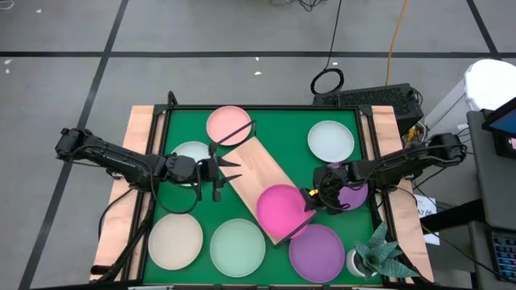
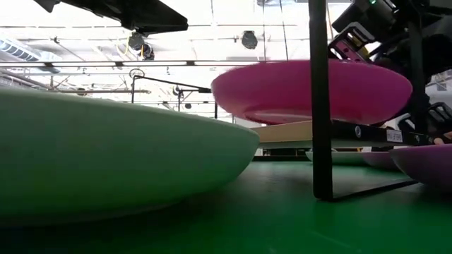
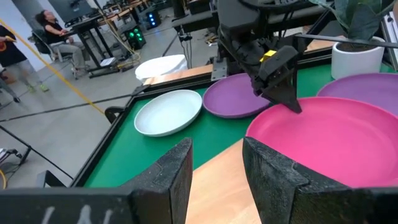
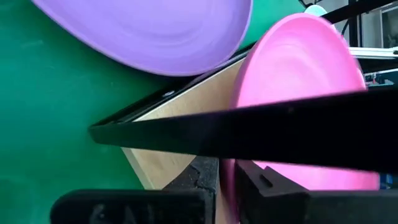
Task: Place and stack plates onto a shelf
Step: Put the pink plate on the shelf
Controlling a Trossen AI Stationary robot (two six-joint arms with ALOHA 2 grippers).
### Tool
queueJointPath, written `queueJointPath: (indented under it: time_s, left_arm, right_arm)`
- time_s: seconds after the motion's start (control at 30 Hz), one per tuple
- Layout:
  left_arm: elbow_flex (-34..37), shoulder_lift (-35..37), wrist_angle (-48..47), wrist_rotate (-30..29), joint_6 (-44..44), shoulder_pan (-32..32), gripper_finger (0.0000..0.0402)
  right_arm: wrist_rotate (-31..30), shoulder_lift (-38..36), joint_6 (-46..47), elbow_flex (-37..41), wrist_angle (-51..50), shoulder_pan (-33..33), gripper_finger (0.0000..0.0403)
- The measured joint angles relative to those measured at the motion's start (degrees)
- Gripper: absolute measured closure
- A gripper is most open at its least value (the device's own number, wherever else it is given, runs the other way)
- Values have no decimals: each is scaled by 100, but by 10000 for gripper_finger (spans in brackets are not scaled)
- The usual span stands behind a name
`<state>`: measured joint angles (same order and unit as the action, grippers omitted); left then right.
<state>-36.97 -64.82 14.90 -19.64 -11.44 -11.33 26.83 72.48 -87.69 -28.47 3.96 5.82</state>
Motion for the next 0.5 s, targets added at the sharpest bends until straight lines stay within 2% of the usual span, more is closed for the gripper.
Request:
queueJointPath:
  time_s: [0.17,0.5]
  left_arm:
    - [0,0,-15,0,9,-2,254]
    - [0,0,-33,0,33,-2,254]
  right_arm:
    - [-8,58,603,1,344,0,365]
    - [-273,27,1582,-2,534,-2,296]
